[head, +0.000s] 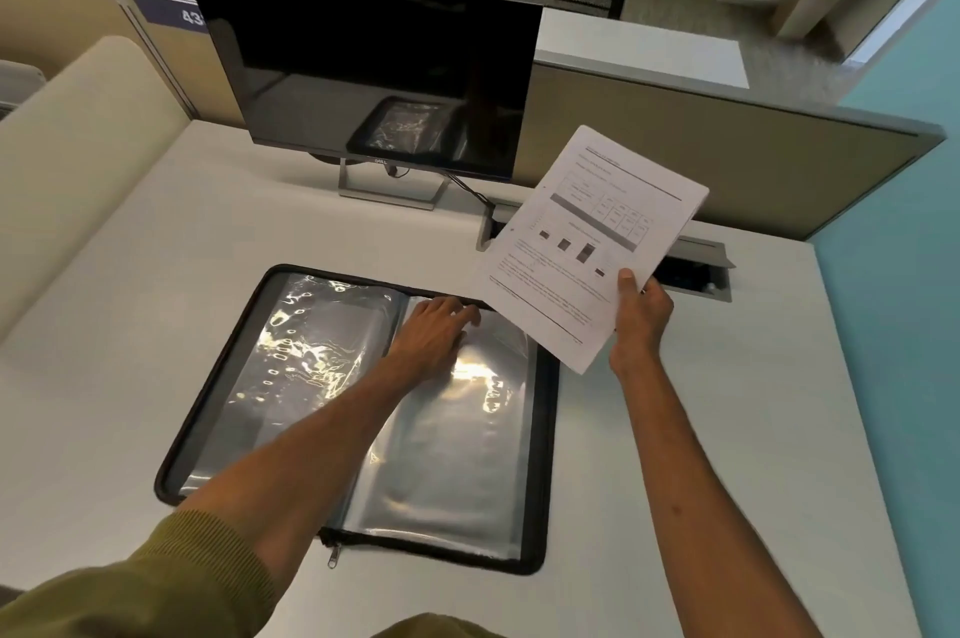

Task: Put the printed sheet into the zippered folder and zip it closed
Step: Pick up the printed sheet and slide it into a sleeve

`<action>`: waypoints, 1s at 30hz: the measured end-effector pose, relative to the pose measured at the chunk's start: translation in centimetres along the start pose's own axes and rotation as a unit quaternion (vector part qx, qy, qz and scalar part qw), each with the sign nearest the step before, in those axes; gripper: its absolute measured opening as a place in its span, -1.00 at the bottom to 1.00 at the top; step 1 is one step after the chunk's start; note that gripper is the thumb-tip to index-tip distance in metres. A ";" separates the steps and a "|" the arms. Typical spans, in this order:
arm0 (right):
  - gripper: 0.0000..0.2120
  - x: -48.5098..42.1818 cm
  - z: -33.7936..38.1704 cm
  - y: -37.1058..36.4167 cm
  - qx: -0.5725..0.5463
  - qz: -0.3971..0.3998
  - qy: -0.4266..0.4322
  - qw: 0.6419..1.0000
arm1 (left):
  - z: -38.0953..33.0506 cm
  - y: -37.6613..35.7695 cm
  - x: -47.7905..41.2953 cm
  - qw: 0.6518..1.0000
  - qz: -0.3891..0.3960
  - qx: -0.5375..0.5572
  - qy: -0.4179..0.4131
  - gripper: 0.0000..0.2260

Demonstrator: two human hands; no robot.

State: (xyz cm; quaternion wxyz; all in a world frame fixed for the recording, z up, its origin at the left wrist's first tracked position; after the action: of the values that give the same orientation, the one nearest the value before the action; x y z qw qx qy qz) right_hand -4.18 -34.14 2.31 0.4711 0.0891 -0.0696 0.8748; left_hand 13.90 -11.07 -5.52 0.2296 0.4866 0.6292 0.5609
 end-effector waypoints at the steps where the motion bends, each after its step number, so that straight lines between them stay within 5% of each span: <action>1: -0.78 -0.2 0.3 -0.7 -0.007 -0.001 0.003 1.000 | 0.1 -0.2 -0.1 1.000 0.009 -0.002 0.000 -0.70; 6: -0.73 -1.0 0.8 -4.4 -0.029 0.018 0.020 0.999 | 0.0 -0.3 -0.3 0.999 0.003 -0.041 -0.004 -0.44; 13: -0.69 -1.3 -0.2 -9.6 -0.040 0.063 0.018 0.997 | 0.7 -0.6 -0.3 0.996 -0.010 -0.085 -0.030 -0.57; 30: -0.73 -2.7 -1.9 -14.5 -0.048 0.053 0.025 0.997 | 0.7 -1.9 1.3 0.990 0.007 -0.096 -0.099 -0.25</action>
State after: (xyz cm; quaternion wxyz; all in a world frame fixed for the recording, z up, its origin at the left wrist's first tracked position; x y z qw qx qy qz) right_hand 9.18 -28.02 0.42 0.4294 0.0402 -0.1046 0.8961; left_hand 13.29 -9.41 -7.11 0.3329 0.5196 0.5432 0.5694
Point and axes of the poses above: each hand's wrist, its own x-axis away from the middle knuckle, its own y-axis out of the back of the hand, z = x × y, the point moved 6 cm from there along -x, towards the middle knuckle, and after that the axes turned 12 degrees about z, right-handed, at the moved point
